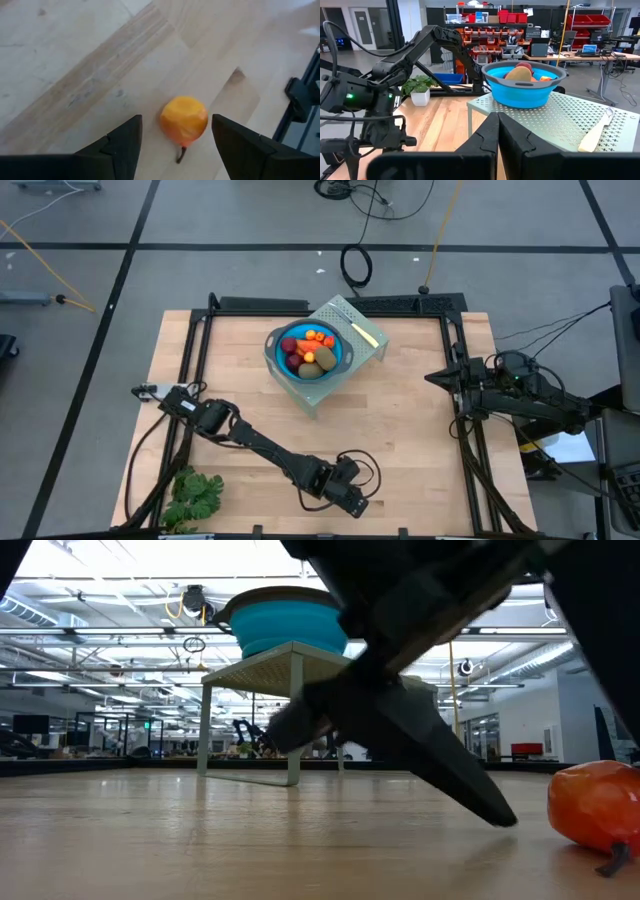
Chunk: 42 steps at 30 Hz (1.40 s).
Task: Pick & Place Fruit
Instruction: Put the peach into the collapsible colander on the shelf
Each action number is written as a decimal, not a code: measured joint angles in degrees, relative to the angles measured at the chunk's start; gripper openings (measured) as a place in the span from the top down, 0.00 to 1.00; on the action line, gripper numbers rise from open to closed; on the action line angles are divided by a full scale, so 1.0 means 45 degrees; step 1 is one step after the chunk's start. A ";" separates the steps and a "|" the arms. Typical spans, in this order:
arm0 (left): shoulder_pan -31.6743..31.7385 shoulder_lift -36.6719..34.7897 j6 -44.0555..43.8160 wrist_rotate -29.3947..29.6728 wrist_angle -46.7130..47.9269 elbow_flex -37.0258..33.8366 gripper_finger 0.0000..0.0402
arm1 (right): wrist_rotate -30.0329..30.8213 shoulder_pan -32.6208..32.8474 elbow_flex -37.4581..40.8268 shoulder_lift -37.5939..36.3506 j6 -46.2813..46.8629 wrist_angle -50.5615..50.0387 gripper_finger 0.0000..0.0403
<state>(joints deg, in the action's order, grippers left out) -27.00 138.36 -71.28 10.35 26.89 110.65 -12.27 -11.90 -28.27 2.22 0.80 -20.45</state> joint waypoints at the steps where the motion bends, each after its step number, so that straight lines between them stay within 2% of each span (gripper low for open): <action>1: 0.0009 0.0077 -0.0059 0.0018 -0.0001 0.0015 0.40 | 0.0000 0.0005 0.0004 0.0000 0.0000 -0.0004 1.00; 14: 0.0000 0.0181 -0.0280 -0.0074 0.1013 0.0044 0.41 | 0.0005 0.0005 0.0005 -0.0005 0.0005 -0.0015 1.00; 17: 0.0005 0.0190 -0.0280 -0.0064 0.1130 0.0044 0.47 | 0.0005 0.0005 0.0005 -0.0005 0.0005 -0.0015 1.00; 24: 0.0010 0.0206 0.0152 -0.0006 0.1062 0.0019 0.68 | 0.0034 0.0001 0.0005 -0.0005 0.0006 -0.0015 1.00; 28: 0.0019 0.0220 0.0072 -0.0001 0.1024 0.0019 0.74 | 0.0039 0.0001 0.0005 -0.0005 0.0009 -0.0015 1.00; 35: 0.0019 0.0225 -0.0596 0.0189 0.1001 0.0012 0.73 | 0.0044 0.0005 0.0005 -0.0005 0.0079 -0.0015 1.00; 42: 0.0019 -0.0135 -0.0373 0.0313 0.1290 -0.0005 0.73 | 0.0044 0.0005 0.0005 0.0000 0.0335 -0.0010 1.00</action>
<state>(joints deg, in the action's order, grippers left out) -26.92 137.75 -72.96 11.76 32.70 110.63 -12.08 -11.88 -28.25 2.22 2.31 -20.49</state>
